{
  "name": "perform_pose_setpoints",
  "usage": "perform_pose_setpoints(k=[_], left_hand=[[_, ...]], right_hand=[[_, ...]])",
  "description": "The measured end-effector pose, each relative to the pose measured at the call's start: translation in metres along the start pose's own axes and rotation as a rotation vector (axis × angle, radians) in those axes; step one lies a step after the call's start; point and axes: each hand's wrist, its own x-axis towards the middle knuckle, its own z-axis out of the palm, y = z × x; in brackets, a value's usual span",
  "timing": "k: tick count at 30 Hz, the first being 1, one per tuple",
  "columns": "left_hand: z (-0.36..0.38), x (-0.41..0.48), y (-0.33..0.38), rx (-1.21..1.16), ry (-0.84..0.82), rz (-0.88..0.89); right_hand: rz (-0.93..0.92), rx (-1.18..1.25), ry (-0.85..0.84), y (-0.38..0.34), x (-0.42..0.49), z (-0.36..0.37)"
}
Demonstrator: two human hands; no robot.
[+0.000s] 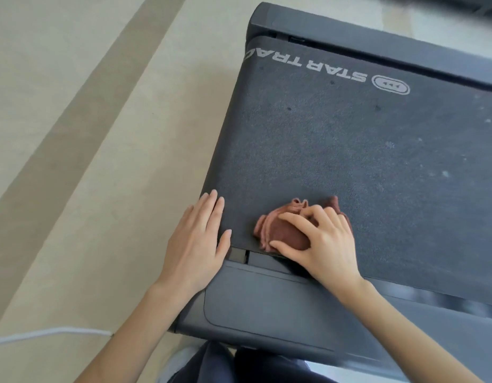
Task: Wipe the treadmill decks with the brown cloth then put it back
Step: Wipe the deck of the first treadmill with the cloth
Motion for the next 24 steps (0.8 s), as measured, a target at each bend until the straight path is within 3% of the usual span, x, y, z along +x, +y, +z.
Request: perform_pose_setpoints(k=[3, 8, 11, 15, 18, 24], left_hand=[[0.008, 0.023, 0.017, 0.022, -0.006, 0.097], [0.028, 0.077, 0.066, 0.066, -0.033, 0.217], [0.042, 0.096, 0.085, 0.104, -0.067, 0.246], [0.050, 0.096, 0.085, 0.123, -0.058, 0.254], [0.049, 0.098, 0.086, 0.104, -0.054, 0.268], [0.050, 0.098, 0.083, 0.090, -0.030, 0.263]], right_hand=[[0.080, -0.056, 0.006, 0.042, -0.028, -0.016], [0.015, -0.123, 0.067, 0.074, 0.012, 0.002], [0.203, -0.183, 0.132, 0.101, 0.063, 0.016], [0.505, -0.190, 0.045, 0.135, 0.119, 0.022], [0.493, -0.170, 0.045, 0.125, 0.102, 0.014], [0.315, -0.130, 0.088, 0.075, -0.043, -0.020]])
